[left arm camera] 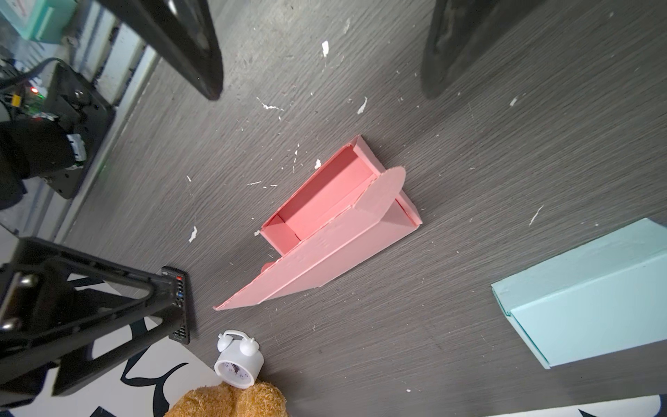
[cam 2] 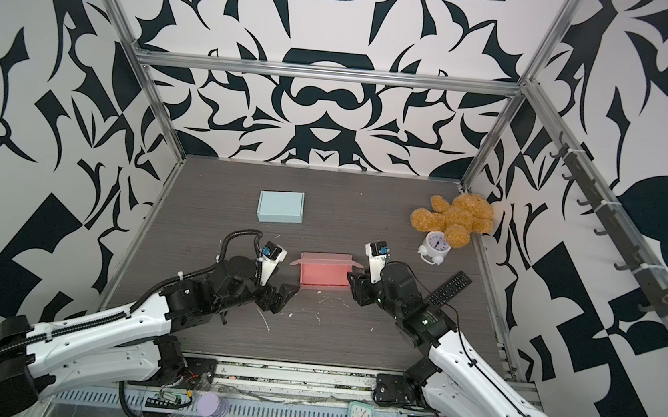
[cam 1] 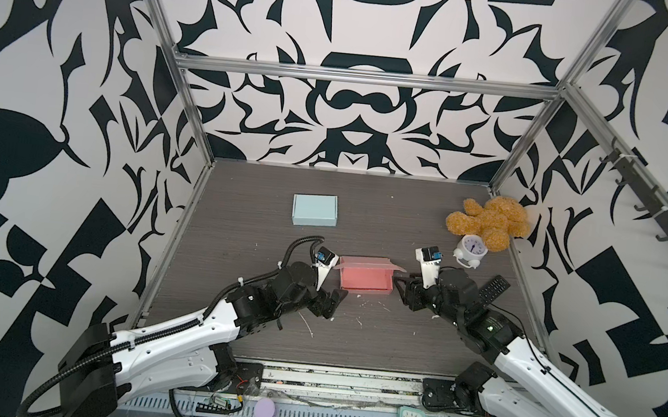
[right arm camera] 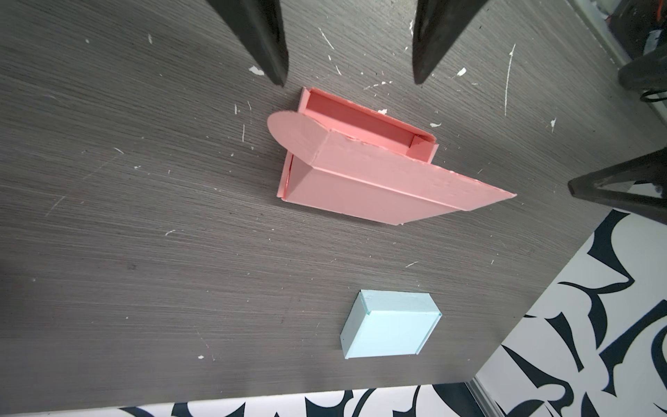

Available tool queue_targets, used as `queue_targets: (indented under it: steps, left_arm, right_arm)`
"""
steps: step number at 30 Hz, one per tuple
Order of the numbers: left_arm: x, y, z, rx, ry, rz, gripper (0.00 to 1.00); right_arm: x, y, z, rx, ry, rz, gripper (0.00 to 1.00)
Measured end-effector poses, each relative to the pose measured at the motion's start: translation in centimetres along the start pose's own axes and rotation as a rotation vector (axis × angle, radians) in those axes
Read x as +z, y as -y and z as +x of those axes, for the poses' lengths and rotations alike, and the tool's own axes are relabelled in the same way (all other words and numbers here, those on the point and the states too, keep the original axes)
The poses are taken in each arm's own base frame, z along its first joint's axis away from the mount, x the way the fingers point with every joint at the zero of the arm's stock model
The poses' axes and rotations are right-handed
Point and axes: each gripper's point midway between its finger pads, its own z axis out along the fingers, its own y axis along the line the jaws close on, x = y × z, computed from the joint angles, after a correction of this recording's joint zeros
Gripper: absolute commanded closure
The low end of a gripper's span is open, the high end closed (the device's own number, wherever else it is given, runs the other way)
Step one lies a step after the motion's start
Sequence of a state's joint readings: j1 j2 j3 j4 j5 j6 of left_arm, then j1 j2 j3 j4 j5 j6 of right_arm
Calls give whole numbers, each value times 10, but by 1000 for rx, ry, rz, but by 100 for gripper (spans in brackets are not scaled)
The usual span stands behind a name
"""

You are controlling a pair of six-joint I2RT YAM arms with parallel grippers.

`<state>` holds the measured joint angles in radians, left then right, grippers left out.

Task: Fold the paper box
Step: 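Open both grippers and reposition them at the lid's front edge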

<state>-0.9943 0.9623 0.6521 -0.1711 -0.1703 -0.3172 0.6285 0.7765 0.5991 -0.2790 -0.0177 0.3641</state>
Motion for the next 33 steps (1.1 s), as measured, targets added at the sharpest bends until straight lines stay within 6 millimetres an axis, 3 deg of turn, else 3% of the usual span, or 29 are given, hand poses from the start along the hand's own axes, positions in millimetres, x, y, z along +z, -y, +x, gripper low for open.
queue_targets:
  steps: [7,12,16,21,33]
  left_arm:
    - [2,-8,-43,-118,-46,-45,12]
    - [21,-37,-53,-243,-109,-57,14]
    - [47,-56,-45,-312,-189,-63,18]
    - [73,-65,-25,-347,-284,-67,19]
    - [94,-69,-1,-377,-365,-53,23]
  right_arm:
    - [-6,-16,-36,-4,-11,-11,42]
    - [16,-19,-50,-35,-77,10,41]
    - [40,-7,-42,-42,-154,38,40]
    - [62,12,-27,-19,-233,62,40]
    - [83,18,-17,-3,-270,37,41]
